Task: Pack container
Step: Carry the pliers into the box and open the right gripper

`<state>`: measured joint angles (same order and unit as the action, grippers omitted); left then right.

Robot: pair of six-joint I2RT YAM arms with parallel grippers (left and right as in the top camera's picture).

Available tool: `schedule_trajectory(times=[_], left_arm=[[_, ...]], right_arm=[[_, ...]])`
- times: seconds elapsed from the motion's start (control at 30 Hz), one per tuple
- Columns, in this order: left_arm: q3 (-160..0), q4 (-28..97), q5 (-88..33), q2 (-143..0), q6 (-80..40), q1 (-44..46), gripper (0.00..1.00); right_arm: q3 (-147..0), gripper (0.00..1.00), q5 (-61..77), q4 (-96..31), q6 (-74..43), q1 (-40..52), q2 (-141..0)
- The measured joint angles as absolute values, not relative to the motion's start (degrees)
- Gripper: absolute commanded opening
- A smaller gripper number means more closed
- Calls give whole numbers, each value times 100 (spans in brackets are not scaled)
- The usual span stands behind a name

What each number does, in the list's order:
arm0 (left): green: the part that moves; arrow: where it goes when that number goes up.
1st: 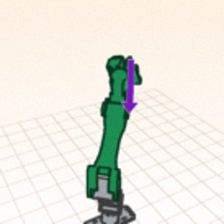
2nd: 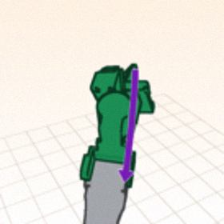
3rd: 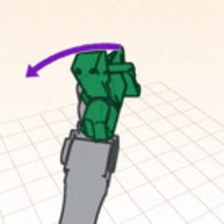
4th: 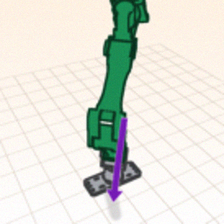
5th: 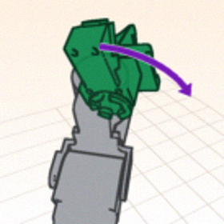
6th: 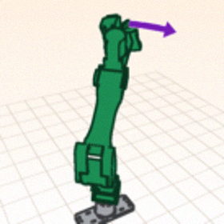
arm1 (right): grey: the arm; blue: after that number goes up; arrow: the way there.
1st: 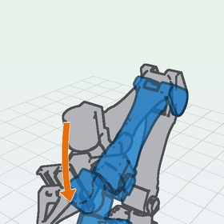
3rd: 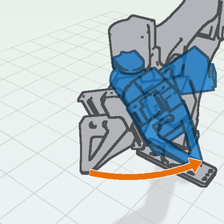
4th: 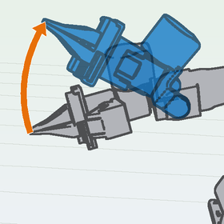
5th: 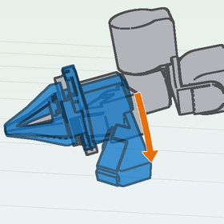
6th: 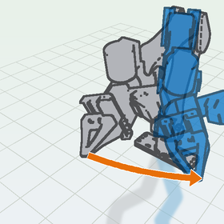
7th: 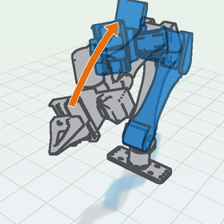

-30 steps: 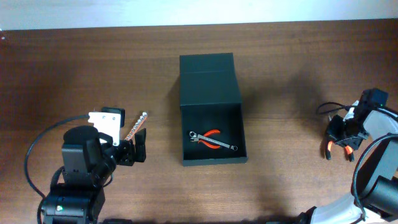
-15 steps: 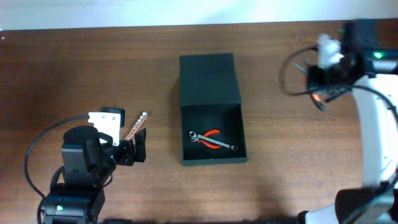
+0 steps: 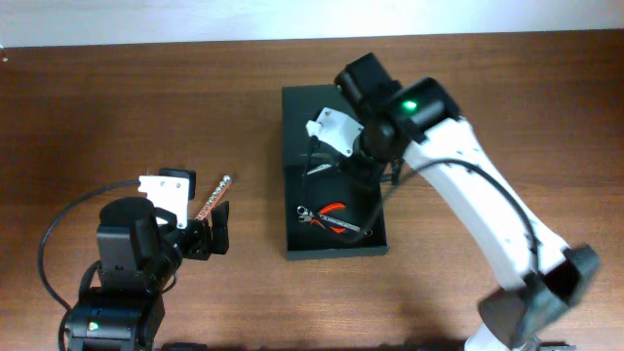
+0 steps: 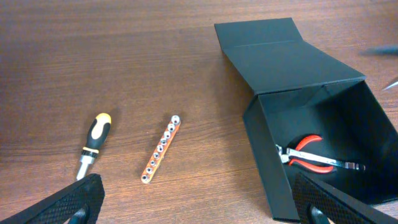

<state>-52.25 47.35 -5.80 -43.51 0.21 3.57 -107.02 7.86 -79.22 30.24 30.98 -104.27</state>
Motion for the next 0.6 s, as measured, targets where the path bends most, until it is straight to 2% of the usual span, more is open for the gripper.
schedule_trajectory(times=[0.3,0.6], left_arm=[[-5225,4731,-578,-4351,21,357,99],[-5225,4727,-578,-4351,23,357,99]], right_arm=[[-10269,4,947,-7496,2993,3124,-11749],[-9277,4,1009,-6224,2847,3133,-11633]])
